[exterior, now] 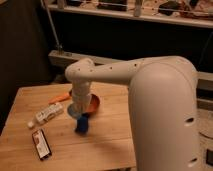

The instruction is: Place the ceramic cup in the ceramic bowl

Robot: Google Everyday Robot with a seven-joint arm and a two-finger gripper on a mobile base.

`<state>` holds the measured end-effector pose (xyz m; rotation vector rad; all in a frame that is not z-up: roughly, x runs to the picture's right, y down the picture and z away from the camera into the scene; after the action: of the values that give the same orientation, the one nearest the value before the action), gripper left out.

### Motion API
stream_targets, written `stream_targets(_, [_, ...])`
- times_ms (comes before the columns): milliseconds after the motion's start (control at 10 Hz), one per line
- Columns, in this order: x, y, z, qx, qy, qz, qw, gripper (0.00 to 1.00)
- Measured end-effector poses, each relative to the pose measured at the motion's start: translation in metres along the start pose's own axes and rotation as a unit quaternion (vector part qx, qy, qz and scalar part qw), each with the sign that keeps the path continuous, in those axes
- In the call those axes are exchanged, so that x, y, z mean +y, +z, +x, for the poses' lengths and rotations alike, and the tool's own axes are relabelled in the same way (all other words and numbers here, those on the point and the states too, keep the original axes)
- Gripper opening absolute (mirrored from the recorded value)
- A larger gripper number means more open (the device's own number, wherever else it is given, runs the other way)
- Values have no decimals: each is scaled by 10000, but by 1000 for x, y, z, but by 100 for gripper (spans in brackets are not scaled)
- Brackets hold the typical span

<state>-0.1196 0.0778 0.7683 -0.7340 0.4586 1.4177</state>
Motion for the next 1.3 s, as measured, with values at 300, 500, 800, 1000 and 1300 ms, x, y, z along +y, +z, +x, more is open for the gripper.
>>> stream_targets(300, [-34,-29,-53,-198,460,-68,9987,0])
stream_targets(500, [-53,-30,-70,-189,669,2,9976,0])
stream_targets(800, [-59,-7,-75,24,753,77,9971,0])
stream_targets(1000, [-55,12,-70,161,676,30,9976,0])
stream_targets(1300, [-53,38,-60,262,475,63,9985,7])
